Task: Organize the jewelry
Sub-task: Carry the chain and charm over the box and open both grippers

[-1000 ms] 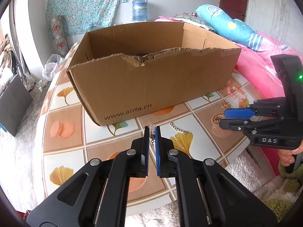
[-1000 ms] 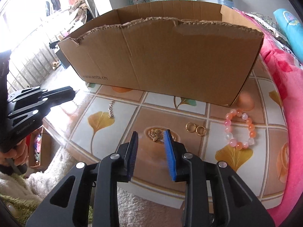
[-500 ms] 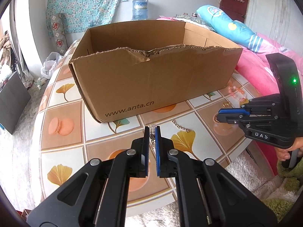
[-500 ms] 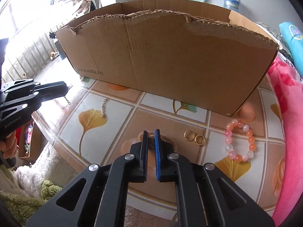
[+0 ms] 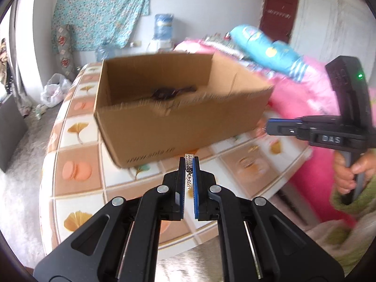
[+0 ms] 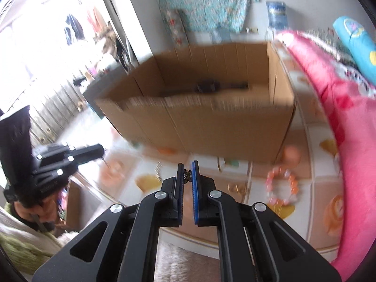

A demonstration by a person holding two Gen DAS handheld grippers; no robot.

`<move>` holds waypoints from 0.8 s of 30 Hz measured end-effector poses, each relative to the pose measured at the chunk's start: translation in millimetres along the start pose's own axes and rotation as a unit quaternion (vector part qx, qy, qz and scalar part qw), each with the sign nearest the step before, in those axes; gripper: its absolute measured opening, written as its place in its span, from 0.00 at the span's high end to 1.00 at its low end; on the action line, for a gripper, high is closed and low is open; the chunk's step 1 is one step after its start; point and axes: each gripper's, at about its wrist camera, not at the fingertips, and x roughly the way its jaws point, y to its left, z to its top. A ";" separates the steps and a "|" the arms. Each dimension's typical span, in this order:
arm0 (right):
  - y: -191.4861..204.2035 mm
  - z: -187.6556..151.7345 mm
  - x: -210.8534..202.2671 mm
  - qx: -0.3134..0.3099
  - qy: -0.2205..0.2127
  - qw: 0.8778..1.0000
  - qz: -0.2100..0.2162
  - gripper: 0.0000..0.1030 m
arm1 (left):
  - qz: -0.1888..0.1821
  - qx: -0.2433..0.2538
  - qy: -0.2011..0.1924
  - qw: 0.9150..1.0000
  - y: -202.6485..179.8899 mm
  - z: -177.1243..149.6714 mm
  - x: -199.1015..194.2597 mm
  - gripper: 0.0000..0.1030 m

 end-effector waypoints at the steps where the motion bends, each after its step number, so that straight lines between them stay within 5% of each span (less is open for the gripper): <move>1: 3.3 7.5 -5.3 -0.005 -0.010 1.000 0.003 0.94 | -0.009 0.002 -0.009 1.000 -0.7 5.5 -5.9 0.95; 6: 7.7 64.2 -23.4 -0.033 -0.055 0.998 0.027 0.94 | -0.060 0.015 -0.045 0.997 1.8 51.3 -22.0 0.95; 9: 0.5 100.4 -11.6 -0.046 -0.043 0.997 0.045 0.94 | -0.065 0.014 -0.039 0.997 8.6 78.2 -7.4 0.95; 11: -9.0 121.7 9.1 -0.052 -0.012 0.997 0.050 0.94 | -0.078 0.010 -0.018 0.997 10.4 94.6 9.6 0.95; 16: -38.5 161.2 86.5 -0.015 0.108 0.993 0.043 0.94 | -0.106 -0.039 0.104 0.988 31.5 132.8 90.4 0.95; 24: -65.0 173.4 181.8 0.017 0.219 0.975 0.023 0.93 | -0.082 -0.059 0.181 0.978 37.8 145.6 159.9 0.95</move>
